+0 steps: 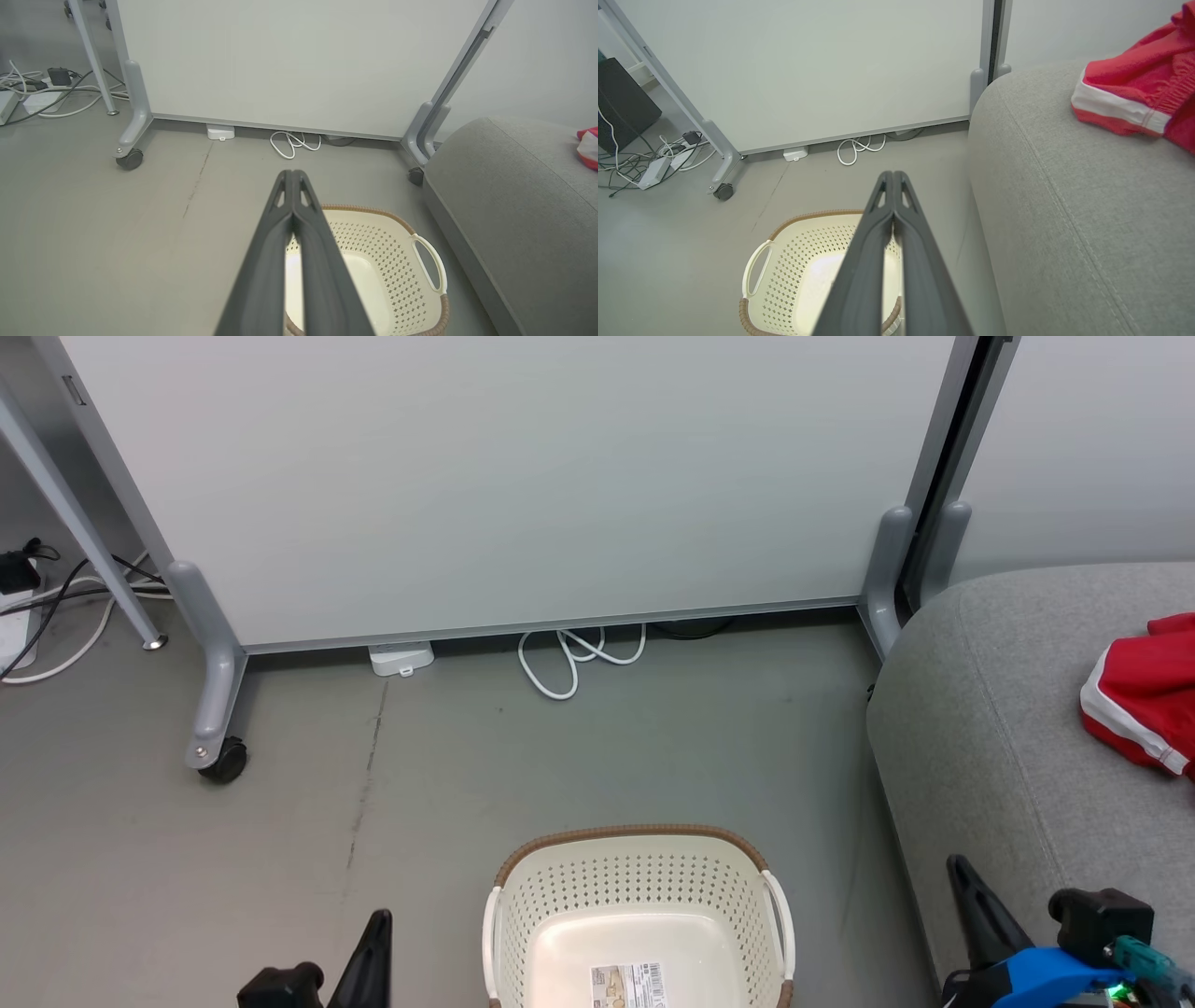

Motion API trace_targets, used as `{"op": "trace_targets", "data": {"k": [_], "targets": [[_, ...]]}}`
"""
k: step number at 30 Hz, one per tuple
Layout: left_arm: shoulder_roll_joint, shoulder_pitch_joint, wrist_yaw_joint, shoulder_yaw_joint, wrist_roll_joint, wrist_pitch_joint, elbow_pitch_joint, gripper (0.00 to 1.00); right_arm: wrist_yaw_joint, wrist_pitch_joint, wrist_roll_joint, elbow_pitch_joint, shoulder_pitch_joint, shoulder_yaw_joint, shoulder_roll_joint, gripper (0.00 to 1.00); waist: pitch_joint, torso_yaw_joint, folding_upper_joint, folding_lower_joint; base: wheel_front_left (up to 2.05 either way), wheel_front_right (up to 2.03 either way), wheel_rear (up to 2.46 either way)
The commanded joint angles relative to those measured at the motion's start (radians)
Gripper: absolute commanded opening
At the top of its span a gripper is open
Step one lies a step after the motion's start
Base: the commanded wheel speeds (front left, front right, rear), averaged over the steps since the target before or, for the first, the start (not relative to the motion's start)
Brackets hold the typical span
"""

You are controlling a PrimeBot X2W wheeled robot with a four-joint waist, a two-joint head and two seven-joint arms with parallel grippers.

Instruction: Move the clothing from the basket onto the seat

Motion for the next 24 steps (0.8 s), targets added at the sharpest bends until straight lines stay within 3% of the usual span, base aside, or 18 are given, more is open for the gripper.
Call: {"op": "trace_targets", "data": {"k": [1,24], "targets": [[-0.001,-0.002,0.000,0.005,-0.022,0.007,-0.004,0.00,0.000,0.003,0.024,0.003,-0.004,-0.002,0.000,0.00,0.000,-0.001,-0.0001,0.0000,0.00,0.00,0.00],[-0.011,-0.038,0.000,0.085,-0.386,0.113,-0.077,0.00,0.000,0.035,0.428,0.014,-0.048,-0.009,-0.003,0.00,0.004,-0.012,-0.0001,0.0000,0.00,0.00,0.00]]}}
